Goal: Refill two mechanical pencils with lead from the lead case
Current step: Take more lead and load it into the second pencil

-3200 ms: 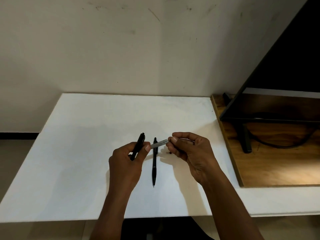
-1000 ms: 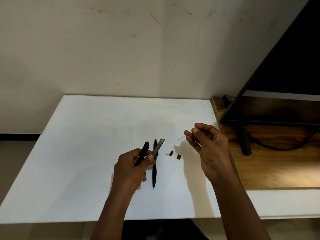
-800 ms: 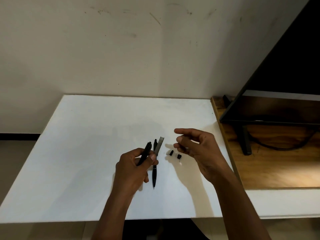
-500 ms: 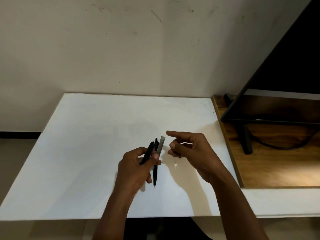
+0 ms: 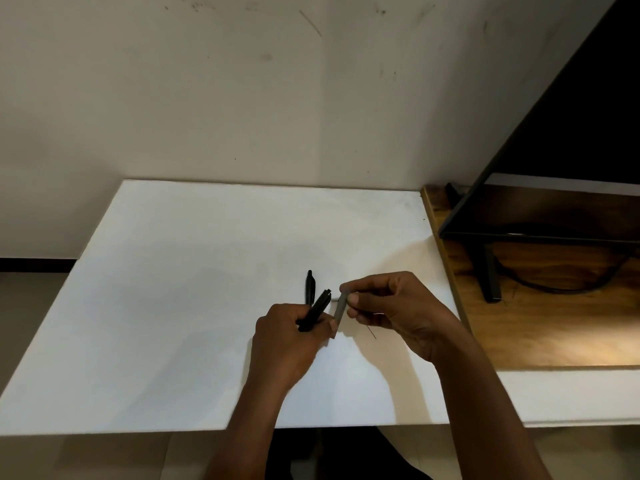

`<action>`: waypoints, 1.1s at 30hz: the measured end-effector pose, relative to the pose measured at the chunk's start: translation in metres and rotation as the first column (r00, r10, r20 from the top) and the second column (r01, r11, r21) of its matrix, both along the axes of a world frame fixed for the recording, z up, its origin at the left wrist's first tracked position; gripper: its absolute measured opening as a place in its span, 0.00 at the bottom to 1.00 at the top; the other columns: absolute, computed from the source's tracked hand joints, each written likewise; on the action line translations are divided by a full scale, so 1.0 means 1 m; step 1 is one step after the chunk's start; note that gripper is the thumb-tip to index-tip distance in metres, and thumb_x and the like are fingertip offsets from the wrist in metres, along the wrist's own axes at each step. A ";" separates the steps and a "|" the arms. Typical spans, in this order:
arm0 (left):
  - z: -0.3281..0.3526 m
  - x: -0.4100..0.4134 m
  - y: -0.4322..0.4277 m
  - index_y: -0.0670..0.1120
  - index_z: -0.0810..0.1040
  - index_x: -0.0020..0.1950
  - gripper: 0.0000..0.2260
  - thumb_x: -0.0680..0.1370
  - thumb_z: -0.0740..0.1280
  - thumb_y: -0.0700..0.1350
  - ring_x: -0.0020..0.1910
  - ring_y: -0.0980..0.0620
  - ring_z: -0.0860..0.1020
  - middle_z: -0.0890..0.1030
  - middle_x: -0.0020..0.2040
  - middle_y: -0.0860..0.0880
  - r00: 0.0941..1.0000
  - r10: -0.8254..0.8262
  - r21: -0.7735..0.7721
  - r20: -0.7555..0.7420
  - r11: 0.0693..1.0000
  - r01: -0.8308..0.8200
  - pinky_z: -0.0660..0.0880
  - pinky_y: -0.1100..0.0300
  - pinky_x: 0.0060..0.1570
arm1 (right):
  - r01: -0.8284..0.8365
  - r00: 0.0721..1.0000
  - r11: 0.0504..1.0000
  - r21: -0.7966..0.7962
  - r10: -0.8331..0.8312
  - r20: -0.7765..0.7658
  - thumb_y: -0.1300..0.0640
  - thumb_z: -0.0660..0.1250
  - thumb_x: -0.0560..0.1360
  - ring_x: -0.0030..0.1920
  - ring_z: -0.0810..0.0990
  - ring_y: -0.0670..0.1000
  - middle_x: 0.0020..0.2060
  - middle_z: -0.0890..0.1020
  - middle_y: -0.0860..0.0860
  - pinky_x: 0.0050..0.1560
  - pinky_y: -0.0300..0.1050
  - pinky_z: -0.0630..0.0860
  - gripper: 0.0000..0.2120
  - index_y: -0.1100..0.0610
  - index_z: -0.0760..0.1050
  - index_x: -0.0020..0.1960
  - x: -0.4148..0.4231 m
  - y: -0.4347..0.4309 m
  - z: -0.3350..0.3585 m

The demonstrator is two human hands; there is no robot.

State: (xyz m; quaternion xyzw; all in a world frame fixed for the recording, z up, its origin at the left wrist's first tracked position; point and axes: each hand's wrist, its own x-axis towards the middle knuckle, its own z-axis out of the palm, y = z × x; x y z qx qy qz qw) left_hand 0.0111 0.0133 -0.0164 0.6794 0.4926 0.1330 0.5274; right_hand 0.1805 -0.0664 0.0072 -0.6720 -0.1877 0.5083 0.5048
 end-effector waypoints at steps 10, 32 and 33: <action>-0.004 0.003 -0.003 0.55 0.86 0.42 0.03 0.71 0.74 0.52 0.39 0.59 0.81 0.85 0.38 0.57 0.993 -0.067 0.064 -0.102 0.995 0.073 0.70 0.66 0.34 | 0.052 0.991 0.973 -0.223 -0.078 -0.109 0.72 0.70 0.74 0.36 0.84 0.52 0.43 0.85 0.64 0.36 0.39 0.83 0.08 0.71 0.82 0.53 0.007 -0.005 -0.002; -0.008 -0.011 0.010 0.53 0.81 0.39 0.10 0.76 0.68 0.57 0.32 0.60 0.82 0.85 0.33 0.54 0.999 -0.013 0.031 0.039 0.999 0.012 0.76 0.65 0.33 | 0.249 0.968 0.963 -0.104 -0.245 0.049 0.66 0.77 0.70 0.35 0.86 0.51 0.37 0.88 0.56 0.33 0.38 0.80 0.05 0.60 0.84 0.44 -0.012 0.009 -0.006; -0.008 -0.010 0.010 0.53 0.81 0.40 0.11 0.76 0.67 0.58 0.32 0.60 0.82 0.85 0.33 0.53 0.999 -0.018 0.017 0.048 1.000 0.018 0.77 0.64 0.33 | 0.284 0.958 0.958 -0.029 -0.282 0.042 0.65 0.76 0.71 0.37 0.86 0.50 0.36 0.88 0.53 0.34 0.38 0.80 0.05 0.58 0.84 0.44 -0.012 0.011 -0.004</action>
